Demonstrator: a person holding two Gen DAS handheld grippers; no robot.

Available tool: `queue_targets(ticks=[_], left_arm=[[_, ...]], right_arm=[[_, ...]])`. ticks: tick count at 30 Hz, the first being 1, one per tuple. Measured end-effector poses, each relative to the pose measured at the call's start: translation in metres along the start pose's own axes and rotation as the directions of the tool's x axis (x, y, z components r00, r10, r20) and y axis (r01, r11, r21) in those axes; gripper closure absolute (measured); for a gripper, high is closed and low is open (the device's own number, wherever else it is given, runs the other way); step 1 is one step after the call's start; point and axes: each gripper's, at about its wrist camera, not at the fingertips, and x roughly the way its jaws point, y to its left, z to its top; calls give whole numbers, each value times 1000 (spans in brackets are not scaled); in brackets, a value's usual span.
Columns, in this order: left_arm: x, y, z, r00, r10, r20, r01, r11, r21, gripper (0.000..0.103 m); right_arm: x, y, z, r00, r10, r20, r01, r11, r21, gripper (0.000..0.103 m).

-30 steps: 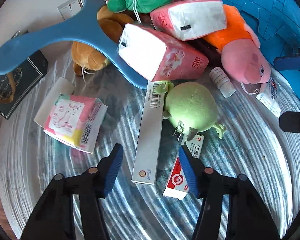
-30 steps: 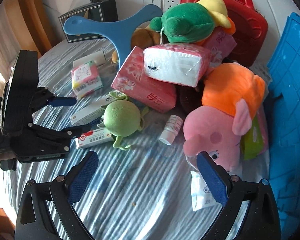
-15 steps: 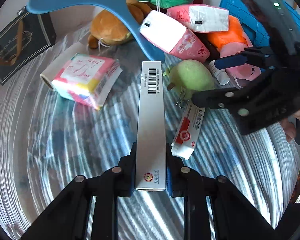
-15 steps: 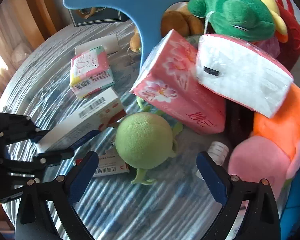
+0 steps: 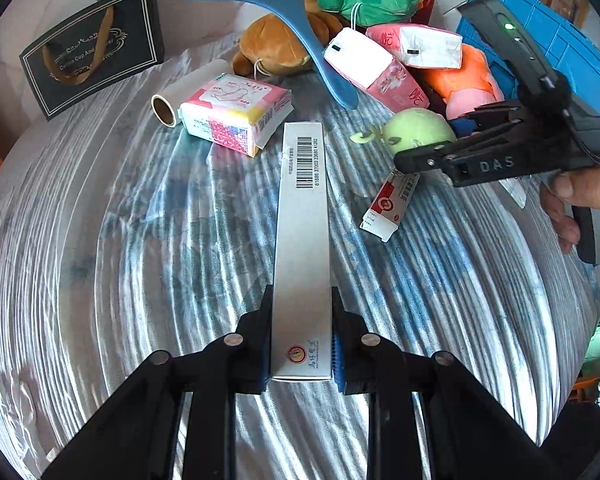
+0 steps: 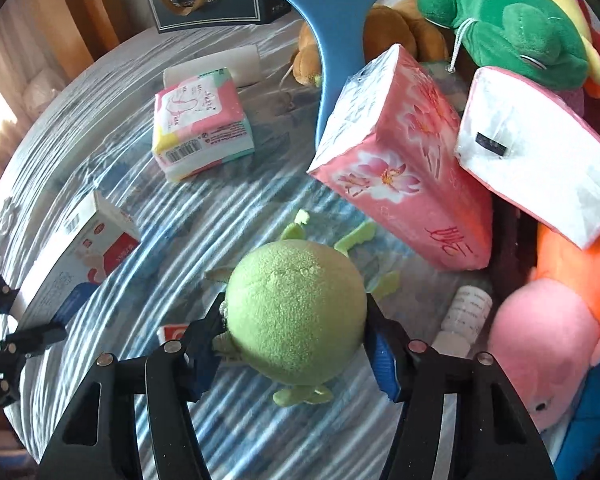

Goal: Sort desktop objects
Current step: 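Grasp the long white box with the left gripper while the right grasps the green plush ball, then lift and carry the white box and green plush ball over the blue bin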

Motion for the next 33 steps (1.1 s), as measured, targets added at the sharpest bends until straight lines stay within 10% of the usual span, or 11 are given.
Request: queue_targets(ticks=[33], left_arm=[[-192, -139, 58, 964, 89, 250, -102, 994, 38, 81]], right_arm=[[-284, -8, -103, 966, -10, 258, -11, 997, 79, 40]])
